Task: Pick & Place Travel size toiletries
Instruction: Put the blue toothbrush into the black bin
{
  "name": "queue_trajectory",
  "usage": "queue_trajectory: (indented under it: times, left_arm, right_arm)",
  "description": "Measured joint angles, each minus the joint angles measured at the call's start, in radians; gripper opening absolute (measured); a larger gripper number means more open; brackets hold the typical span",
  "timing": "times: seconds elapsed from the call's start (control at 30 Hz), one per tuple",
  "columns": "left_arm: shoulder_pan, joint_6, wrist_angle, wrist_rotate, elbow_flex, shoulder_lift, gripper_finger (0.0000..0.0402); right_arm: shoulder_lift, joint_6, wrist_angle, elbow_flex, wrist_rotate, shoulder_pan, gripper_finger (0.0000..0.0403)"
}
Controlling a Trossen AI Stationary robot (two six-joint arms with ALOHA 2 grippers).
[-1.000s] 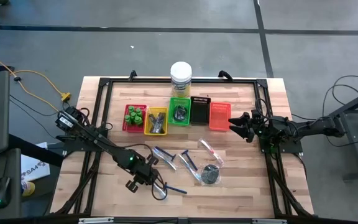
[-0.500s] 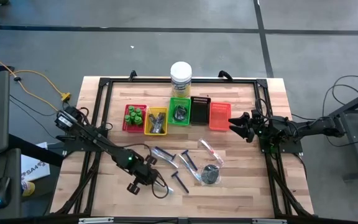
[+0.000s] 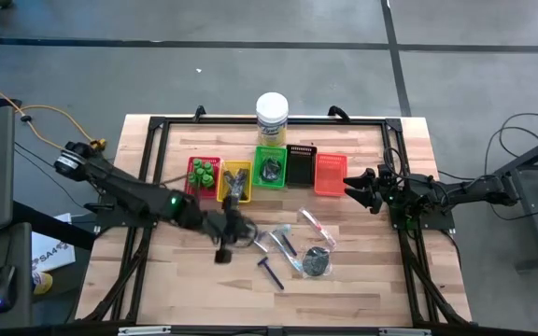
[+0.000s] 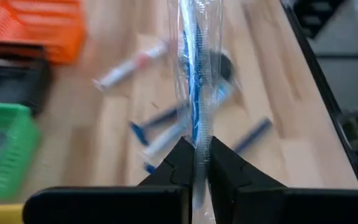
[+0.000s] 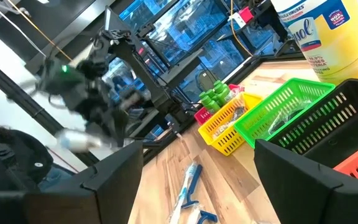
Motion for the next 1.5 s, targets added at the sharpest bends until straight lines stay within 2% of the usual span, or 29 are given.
queue_trajectory:
  times: [0.2, 0.43, 0.53, 1.03, 1.5]
  left_arm:
    - [0.108, 0.03, 0.004, 0.0, 0.06, -0.004, 0.0015]
    - [0.193, 0.031, 0.012, 0.003, 0.071, -0.004, 0.0015]
    - [0.214, 0.029, 0.012, 0.035, 0.071, -0.004, 0.0015]
    - [0.212, 0.048, 0.117, 0.035, 0.071, -0.004, 0.0015]
    - [0.212, 0.048, 0.108, 0.024, 0.072, -0.005, 0.0015]
  right_arm:
    - [0.0, 0.0, 0.0, 0.0, 0.0, 0.0, 0.0294]
    - [0.0, 0.0, 0.0, 0.0, 0.0, 0.0, 0.0294]
    - [0.0, 0.0, 0.0, 0.0, 0.0, 0.0, 0.0294]
    - [0.0, 0.0, 0.0, 0.0, 0.0, 0.0, 0.0294]
    - [0.0, 0.0, 0.0, 0.0, 0.0, 0.0, 0.0294]
